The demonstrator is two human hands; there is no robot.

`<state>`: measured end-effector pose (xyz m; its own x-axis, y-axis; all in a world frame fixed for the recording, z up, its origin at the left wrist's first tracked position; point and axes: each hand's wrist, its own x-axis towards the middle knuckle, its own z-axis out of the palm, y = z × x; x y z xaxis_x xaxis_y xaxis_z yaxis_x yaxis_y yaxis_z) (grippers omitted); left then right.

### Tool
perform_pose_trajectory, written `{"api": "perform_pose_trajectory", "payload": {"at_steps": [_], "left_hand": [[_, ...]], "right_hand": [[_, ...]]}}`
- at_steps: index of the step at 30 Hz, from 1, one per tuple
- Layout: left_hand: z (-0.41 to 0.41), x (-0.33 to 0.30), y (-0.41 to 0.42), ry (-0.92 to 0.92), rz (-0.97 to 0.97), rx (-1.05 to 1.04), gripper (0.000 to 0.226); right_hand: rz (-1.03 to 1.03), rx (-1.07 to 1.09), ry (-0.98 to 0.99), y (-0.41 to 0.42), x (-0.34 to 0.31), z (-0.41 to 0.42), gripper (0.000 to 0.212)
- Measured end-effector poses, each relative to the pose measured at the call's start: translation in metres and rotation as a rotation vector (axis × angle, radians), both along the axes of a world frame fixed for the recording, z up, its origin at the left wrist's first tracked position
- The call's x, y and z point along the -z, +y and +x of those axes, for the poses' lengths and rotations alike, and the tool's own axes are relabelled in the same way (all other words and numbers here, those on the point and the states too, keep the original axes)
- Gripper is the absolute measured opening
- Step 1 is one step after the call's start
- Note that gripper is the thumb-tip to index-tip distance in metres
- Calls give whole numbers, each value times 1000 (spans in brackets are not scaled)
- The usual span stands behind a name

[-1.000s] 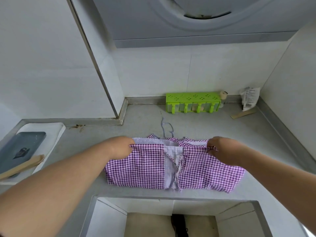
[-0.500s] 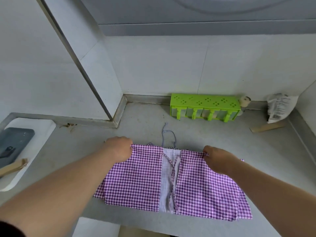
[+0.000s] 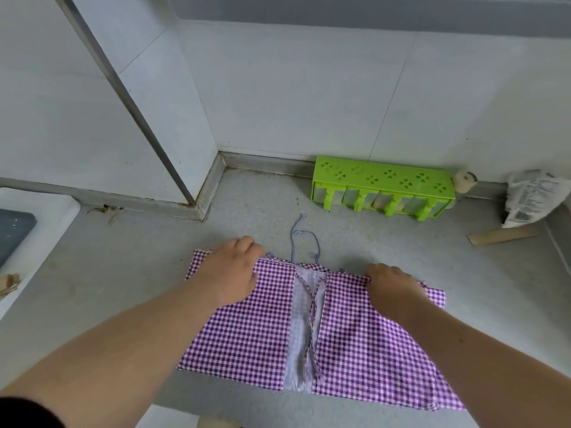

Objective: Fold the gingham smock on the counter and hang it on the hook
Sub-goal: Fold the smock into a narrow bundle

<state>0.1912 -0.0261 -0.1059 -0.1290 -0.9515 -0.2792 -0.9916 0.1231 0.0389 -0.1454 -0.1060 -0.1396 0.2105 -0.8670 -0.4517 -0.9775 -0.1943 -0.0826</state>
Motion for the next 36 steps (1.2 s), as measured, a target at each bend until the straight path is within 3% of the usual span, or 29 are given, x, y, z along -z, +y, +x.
{"api": "perform_pose_trajectory", "payload": {"at_steps": [2,4,7,11,15,18,22,25,29,32,34,36], "left_hand": [[-11,6,6,2,78,246,56],[-23,15,10,-29,203,339,71],[-30,34,13,-44,314,254,95],[-31,49,17,-63,333,217,108],[-35,49,15,-61,353,189,109],[-38,47,11,-59,380,171,109],[-40,47,10,-60,388,176,112],[-38,46,11,-53,375,174,114],[-41,45,9,-62,380,161,120],[-48,43,3,-109,411,163,129],[-54,40,-2,-175,423,208,137],[-61,37,-7,-295,409,296,147]], "right_hand": [[-2,-42,52,0,1,2,25],[-16,-82,100,0,2,5,28],[-121,-246,136,2,5,13,38],[-327,-586,-102,17,8,32,53],[-280,-845,-195,28,19,64,57],[-226,-880,-173,26,22,79,42],[12,-463,-318,12,8,96,19],[175,-50,-410,-16,-2,106,23],[400,320,-542,-51,-12,112,29],[532,749,-821,-72,-9,119,21],[468,834,-892,-84,-1,120,21],[405,786,-932,-88,9,120,17]]}}
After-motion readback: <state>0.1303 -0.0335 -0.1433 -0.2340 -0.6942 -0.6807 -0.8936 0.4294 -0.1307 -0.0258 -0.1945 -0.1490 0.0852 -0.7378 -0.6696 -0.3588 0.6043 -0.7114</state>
